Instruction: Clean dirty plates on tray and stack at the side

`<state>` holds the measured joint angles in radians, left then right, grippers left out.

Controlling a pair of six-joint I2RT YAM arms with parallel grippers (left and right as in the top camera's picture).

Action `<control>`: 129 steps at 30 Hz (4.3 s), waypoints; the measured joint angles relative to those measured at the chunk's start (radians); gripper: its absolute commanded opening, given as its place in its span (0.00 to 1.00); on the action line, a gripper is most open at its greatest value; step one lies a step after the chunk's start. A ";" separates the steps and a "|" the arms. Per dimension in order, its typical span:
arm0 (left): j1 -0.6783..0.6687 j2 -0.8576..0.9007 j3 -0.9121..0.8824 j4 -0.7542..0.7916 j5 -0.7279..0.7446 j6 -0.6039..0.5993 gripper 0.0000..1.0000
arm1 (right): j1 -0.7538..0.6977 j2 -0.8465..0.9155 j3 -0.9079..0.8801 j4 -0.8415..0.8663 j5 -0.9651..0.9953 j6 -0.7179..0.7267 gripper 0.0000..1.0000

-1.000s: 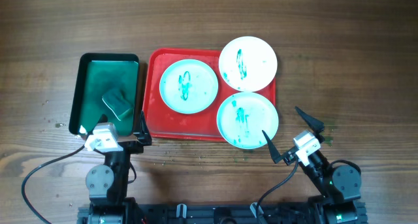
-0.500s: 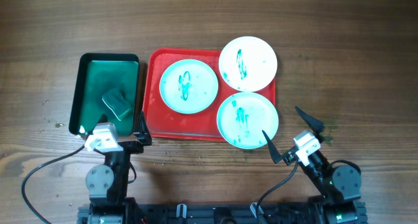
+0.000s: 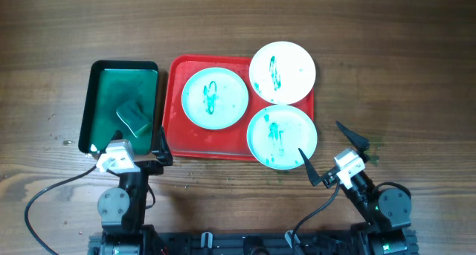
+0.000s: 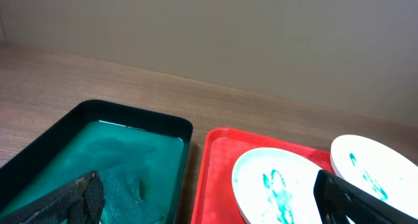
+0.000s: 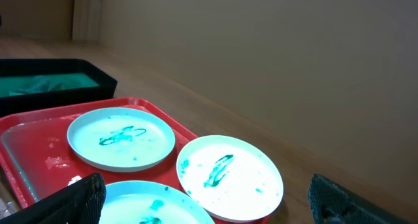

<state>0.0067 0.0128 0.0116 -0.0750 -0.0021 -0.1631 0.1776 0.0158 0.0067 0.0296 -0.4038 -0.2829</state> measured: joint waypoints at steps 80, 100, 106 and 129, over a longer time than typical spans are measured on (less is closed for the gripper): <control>0.122 1.604 1.601 -1.167 -0.061 -0.402 1.00 | 0.339 1.885 1.502 -0.731 0.240 0.678 0.32; 0.172 1.650 1.318 -0.959 -0.076 -0.479 0.63 | 0.407 2.126 1.503 -0.629 0.353 0.798 0.04; 0.172 1.652 1.156 -0.825 -0.077 -0.425 0.54 | 0.418 2.126 1.503 -0.621 0.353 0.779 0.04; 0.104 1.752 1.036 -0.535 -0.106 -0.455 0.40 | 0.418 2.126 1.503 -0.620 0.353 0.776 0.04</control>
<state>0.1108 1.7649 1.0477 -0.6102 -0.1081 -0.6178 0.5953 2.1418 1.5101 -0.5903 -0.0509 0.4927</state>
